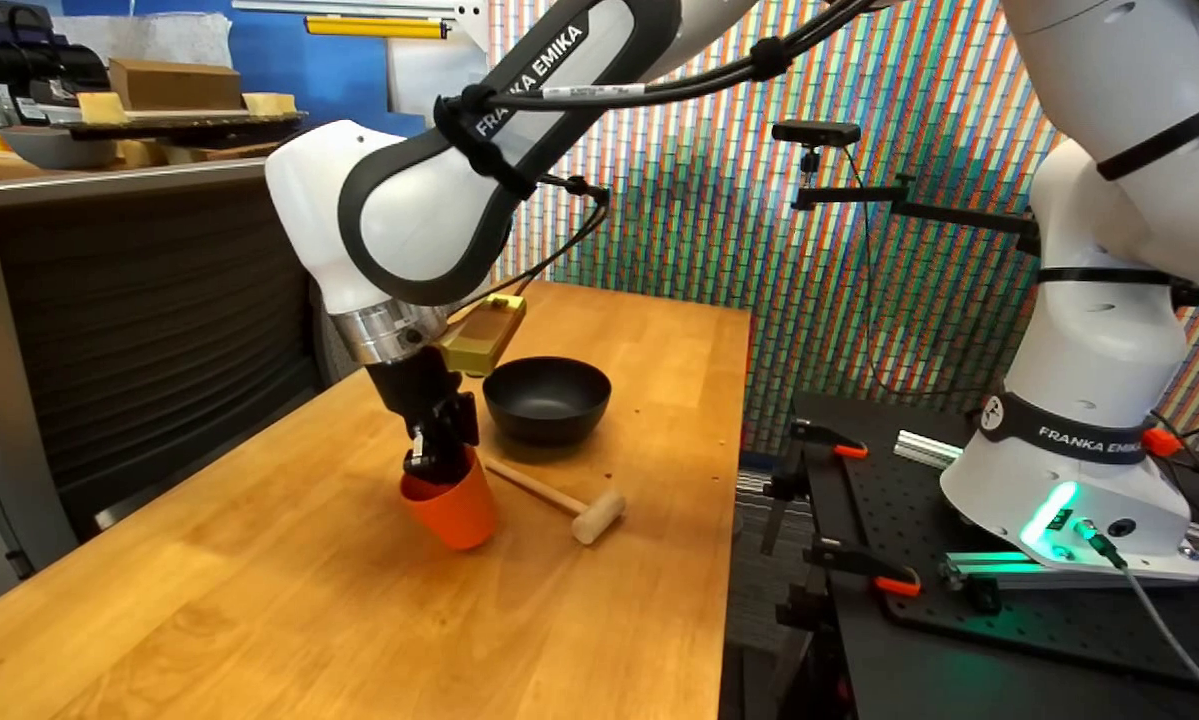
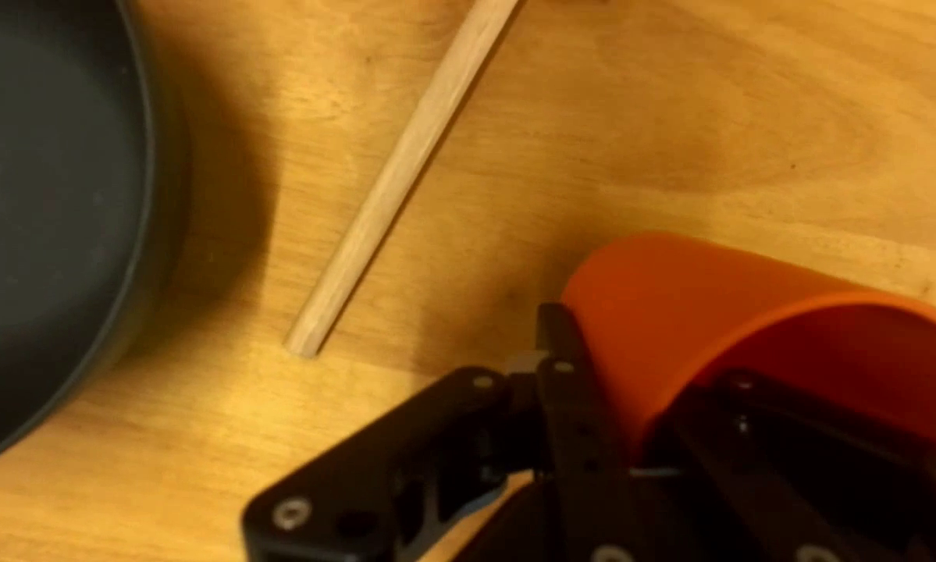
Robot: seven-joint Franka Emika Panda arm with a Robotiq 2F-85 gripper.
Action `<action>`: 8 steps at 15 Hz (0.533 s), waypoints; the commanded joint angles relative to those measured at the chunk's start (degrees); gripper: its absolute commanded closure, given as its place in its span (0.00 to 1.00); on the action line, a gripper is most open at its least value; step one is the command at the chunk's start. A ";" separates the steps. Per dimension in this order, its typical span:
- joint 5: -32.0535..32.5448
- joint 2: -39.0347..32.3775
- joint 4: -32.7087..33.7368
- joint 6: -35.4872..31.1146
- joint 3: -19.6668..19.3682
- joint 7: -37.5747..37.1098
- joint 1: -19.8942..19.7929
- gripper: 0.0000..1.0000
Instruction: Pick up the orange cup from the table and put it in the black bowl.
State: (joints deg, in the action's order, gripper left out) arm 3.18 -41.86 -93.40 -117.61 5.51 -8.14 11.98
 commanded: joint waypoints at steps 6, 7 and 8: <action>2.15 25.01 -25.74 -11.91 -6.64 -13.24 -0.70 0.98; 2.75 27.95 -28.23 -12.73 -7.49 -15.02 -1.06 0.98; 3.15 30.80 -30.90 -13.80 -8.26 -16.65 -1.67 0.98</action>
State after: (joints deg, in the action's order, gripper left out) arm 4.43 -21.61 -113.89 -127.38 -1.04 -19.36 11.37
